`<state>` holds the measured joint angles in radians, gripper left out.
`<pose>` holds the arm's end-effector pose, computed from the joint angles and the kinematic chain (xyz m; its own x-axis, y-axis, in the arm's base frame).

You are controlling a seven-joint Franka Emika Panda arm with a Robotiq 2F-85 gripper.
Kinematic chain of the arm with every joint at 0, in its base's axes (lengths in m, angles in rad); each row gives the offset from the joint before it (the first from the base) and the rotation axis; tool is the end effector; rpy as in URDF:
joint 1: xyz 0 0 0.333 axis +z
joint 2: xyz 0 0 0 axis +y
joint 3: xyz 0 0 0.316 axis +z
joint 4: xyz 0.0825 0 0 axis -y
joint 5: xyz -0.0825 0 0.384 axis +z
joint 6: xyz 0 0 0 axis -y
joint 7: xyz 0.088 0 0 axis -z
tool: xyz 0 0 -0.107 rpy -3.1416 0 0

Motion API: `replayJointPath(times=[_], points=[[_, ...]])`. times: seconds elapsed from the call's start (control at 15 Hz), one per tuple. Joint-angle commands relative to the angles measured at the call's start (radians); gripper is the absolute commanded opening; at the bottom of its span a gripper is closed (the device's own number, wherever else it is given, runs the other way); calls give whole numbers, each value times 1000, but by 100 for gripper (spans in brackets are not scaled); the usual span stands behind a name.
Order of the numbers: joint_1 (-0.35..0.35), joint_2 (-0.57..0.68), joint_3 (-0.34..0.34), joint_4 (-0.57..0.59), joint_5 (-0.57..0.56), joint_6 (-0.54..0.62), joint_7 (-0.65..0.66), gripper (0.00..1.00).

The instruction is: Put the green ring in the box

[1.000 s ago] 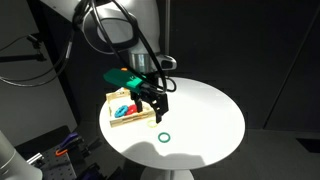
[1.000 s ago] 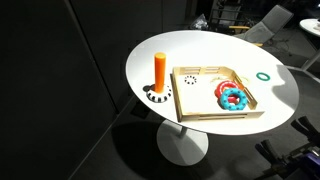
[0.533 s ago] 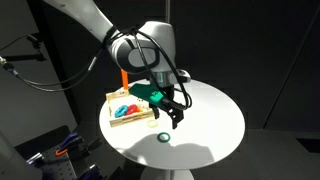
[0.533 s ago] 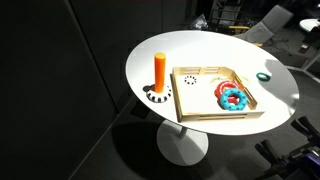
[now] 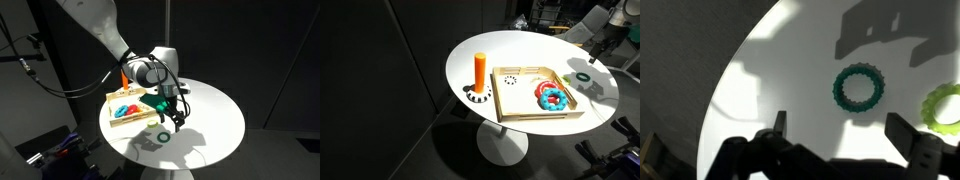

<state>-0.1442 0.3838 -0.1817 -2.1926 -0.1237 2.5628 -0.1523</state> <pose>0.5283 -0.1777 0.2101 0.9975 -0.0593 -0.0384 -0.0539 -0.9901 0.1294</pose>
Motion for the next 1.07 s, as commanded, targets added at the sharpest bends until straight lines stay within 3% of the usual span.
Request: replayJointPath(times=[0.0,0.47,1.0], points=[[3,95,21,81,7,-6,57,100],[10,174,36,148,7,-25,88,100],[45,176,25,143,-13,-60,124,100]])
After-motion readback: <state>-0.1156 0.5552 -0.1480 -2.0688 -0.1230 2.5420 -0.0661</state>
